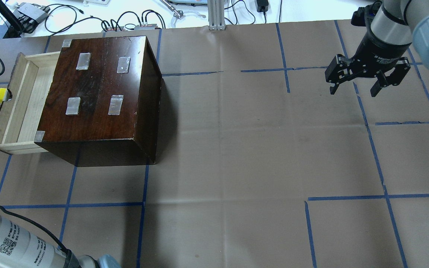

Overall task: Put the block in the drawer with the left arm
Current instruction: 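Release the handle and lower the left gripper over the yellow cube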

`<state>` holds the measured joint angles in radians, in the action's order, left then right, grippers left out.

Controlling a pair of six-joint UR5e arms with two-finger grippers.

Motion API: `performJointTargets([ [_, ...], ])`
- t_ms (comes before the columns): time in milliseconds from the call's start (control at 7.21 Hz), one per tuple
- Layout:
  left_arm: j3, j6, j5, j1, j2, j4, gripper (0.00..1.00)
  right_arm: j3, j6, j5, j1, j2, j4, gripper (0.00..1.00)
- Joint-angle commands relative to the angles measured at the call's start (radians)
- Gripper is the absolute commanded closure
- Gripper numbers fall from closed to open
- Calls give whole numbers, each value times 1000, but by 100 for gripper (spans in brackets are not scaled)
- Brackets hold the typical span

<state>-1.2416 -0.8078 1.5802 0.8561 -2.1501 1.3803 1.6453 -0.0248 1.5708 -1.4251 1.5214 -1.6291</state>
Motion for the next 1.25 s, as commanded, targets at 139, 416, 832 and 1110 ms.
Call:
performJointTargets([
  [139, 183, -71, -11, 0, -167, 0, 2, 1, 0, 0, 0, 0, 0, 0],
  [416, 278, -100, -11, 3, -270, -20, 2, 1, -1, 0, 0, 0, 0, 0],
  [832, 311, -97, -9, 29, -365, -96, 2, 1, -1, 0, 0, 0, 0, 0],
  [1110, 298, -93, -9, 32, -363, -96, 2, 1, -1, 0, 0, 0, 0, 0],
])
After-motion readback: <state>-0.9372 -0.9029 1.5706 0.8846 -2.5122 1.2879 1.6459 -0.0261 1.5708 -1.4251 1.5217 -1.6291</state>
